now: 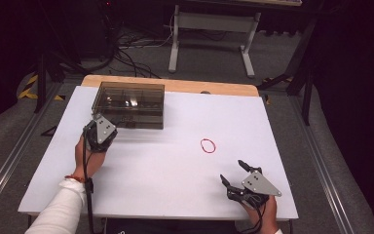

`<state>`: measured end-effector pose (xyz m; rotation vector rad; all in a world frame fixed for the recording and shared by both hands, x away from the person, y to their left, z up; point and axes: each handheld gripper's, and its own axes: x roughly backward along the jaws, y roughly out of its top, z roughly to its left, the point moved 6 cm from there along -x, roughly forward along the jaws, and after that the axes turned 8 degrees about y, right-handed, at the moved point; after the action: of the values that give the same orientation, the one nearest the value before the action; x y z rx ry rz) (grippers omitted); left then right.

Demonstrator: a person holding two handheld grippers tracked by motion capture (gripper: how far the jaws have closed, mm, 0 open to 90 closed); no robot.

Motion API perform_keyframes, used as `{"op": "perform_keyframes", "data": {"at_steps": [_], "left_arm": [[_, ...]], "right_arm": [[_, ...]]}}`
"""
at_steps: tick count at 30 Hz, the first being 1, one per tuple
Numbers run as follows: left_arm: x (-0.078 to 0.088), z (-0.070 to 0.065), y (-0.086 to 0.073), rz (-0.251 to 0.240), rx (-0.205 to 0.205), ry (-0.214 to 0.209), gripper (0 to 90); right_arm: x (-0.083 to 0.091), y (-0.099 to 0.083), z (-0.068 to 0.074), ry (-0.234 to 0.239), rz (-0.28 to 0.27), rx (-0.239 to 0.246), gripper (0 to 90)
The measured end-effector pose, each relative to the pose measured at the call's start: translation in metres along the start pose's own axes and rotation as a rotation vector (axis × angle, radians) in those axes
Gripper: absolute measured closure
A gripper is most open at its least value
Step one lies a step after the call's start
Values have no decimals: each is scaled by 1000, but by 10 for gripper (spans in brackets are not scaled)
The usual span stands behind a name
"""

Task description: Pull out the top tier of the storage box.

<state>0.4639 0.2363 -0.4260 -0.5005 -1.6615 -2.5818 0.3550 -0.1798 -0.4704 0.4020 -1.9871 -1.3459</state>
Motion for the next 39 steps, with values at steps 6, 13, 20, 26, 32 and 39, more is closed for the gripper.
{"op": "perform_keyframes", "data": {"at_steps": [6, 13, 20, 26, 32, 39], "left_arm": [[-16, 20, 7, 117, 25, -57, 895], [-30, 30, 6, 192, 32, -38, 882], [-31, 27, 7, 212, 9, -30, 894], [-33, 24, 13, 257, -1, -66, 894], [-34, 20, 17, 297, -40, -73, 894], [-32, 27, 8, 343, -13, -108, 893]], "right_arm": [[-1, -1, 0, 10, 8, -1, 253], [1, -1, 1, 10, 11, 6, 253], [2, -2, -1, 17, 10, 3, 253], [3, -2, -1, 30, 8, 12, 259], [7, 1, -2, 9, 4, 26, 272], [8, 1, -2, 4, -3, 16, 287]]}}
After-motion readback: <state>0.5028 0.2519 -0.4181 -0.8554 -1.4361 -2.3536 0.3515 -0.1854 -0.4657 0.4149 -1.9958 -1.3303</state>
